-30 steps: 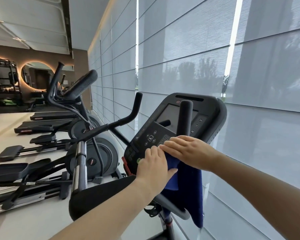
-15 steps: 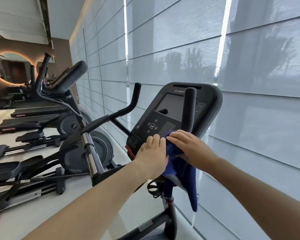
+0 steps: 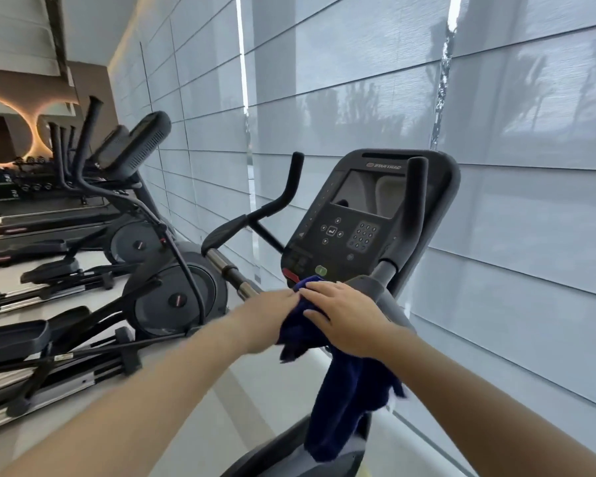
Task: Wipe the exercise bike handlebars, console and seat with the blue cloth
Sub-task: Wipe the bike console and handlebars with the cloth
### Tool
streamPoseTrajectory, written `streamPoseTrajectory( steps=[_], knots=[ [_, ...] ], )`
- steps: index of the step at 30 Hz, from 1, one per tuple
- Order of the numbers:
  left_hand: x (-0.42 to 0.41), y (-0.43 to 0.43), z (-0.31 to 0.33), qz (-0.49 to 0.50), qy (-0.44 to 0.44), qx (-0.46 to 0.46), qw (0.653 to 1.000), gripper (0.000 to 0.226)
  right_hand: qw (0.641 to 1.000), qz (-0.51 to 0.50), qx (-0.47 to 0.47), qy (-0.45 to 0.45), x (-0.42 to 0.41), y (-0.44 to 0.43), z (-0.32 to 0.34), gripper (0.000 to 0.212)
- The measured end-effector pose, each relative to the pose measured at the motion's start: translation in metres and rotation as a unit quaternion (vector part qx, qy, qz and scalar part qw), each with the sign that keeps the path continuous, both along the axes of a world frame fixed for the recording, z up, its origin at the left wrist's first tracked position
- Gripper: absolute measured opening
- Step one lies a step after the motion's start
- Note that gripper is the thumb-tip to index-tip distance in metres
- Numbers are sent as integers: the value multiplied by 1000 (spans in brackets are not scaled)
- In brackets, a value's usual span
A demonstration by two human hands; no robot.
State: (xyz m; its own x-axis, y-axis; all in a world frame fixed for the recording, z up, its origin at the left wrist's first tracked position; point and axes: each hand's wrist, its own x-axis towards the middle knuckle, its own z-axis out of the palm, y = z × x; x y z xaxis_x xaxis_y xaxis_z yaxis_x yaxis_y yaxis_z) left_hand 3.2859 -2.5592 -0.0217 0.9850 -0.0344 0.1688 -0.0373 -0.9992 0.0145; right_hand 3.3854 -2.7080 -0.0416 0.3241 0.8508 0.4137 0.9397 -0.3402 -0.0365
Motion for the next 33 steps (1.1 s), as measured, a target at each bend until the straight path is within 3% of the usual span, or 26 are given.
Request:
streamPoseTrajectory(
  steps=[3, 9, 12, 18, 22, 25, 29, 33],
  knots=[
    [-10, 0, -26, -6, -14, -8, 1000, 66, 995, -56, -16, -82, -22, 9, -14, 45],
    [-8, 3, -44, 35, -29, 39, 998, 77, 981, -120, -65, -136, -40, 12, -23, 56],
    [-8, 6, -53, 37, -37, 73, 996, 76, 978, -137, -61, -145, -46, 16, -26, 52],
    [-8, 12, -54, 51, -47, 26, 997, 80, 979, -140, -40, -141, -50, 24, -20, 38],
    [-10, 24, -43, 67, 3, 55, 996, 66, 978, -153, -37, -134, -50, 33, -17, 33],
    [-14, 27, -30, 54, 25, 17, 998, 53, 974, -173, -66, -132, -52, 43, -16, 30],
    [-22, 19, -28, 57, -30, -32, 997, 22, 975, -186, -73, -101, -54, 46, -16, 28],
    [-33, 23, -28, 36, -75, -55, 995, 21, 986, -157, -16, -60, -60, 43, -18, 31]
  ],
)
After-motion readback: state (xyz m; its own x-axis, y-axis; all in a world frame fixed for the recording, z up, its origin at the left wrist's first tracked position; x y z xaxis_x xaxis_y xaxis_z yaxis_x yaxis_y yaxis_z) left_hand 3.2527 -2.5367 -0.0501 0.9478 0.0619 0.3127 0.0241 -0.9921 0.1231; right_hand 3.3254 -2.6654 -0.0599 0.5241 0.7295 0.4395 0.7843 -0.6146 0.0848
